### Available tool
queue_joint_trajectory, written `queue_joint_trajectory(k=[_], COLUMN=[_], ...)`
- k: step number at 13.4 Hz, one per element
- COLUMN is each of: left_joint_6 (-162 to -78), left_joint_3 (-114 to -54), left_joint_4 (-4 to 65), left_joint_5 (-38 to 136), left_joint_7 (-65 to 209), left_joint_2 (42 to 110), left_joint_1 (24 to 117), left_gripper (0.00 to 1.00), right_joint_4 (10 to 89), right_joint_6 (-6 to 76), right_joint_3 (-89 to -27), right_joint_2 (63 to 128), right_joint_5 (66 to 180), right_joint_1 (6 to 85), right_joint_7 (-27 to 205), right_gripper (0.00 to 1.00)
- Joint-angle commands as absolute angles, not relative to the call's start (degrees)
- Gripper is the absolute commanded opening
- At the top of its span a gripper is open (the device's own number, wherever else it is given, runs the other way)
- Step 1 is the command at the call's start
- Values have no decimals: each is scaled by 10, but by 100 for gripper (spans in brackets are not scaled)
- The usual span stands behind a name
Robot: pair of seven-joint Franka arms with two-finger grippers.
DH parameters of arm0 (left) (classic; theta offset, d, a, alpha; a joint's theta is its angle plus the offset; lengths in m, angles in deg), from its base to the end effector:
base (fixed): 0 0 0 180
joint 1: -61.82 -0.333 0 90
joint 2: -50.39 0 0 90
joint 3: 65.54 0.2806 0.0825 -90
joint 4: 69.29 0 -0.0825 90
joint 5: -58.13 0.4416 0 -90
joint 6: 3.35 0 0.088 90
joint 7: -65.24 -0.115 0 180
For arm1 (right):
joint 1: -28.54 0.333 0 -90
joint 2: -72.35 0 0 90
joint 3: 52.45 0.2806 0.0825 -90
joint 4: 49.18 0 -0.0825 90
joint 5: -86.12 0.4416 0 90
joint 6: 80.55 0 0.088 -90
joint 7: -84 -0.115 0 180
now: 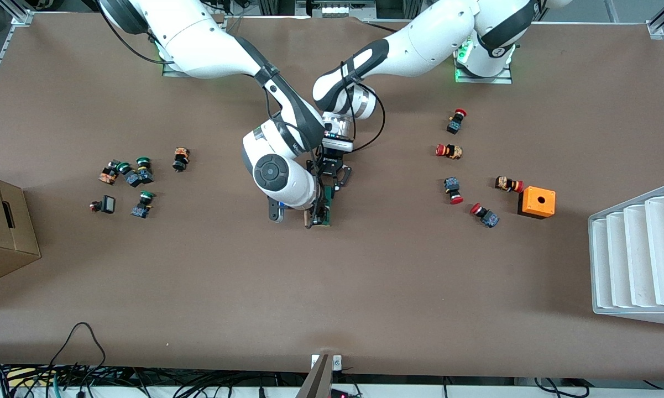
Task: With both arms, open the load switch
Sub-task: 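Push the white lever over onto the switch body with the right gripper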
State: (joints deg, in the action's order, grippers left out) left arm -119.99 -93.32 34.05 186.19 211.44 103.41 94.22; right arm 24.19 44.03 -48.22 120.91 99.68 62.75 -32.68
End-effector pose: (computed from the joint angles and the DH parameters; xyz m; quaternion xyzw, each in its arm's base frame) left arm 0.3486 -0.5371 0.0036 0.8358 -0.0383 0.5441 0.0634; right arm 0.6096 0.4829 0.1854 -0.7181 0.6841 0.1179 0.0500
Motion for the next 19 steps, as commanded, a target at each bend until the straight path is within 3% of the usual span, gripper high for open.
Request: queue_joint_trajectory(k=[1, 19], left_joint_6=[-1209, -1209], left_joint_3=[-930, -930], left_joint_4=[306, 304], left_joint_5=[1889, 1889], left_joint_7=[2123, 2123], left_joint_2=[1060, 1060], left_joint_1=[943, 943], left_gripper=[45, 44], right_joint_4=[277, 332], right_joint_6=[441, 461], right_joint_3=[-473, -462], right_joint_2=[1186, 1157], right_joint_5=[984, 962], right_joint_1=[626, 636], right_joint_7=[-340, -349], right_gripper=[21, 21])
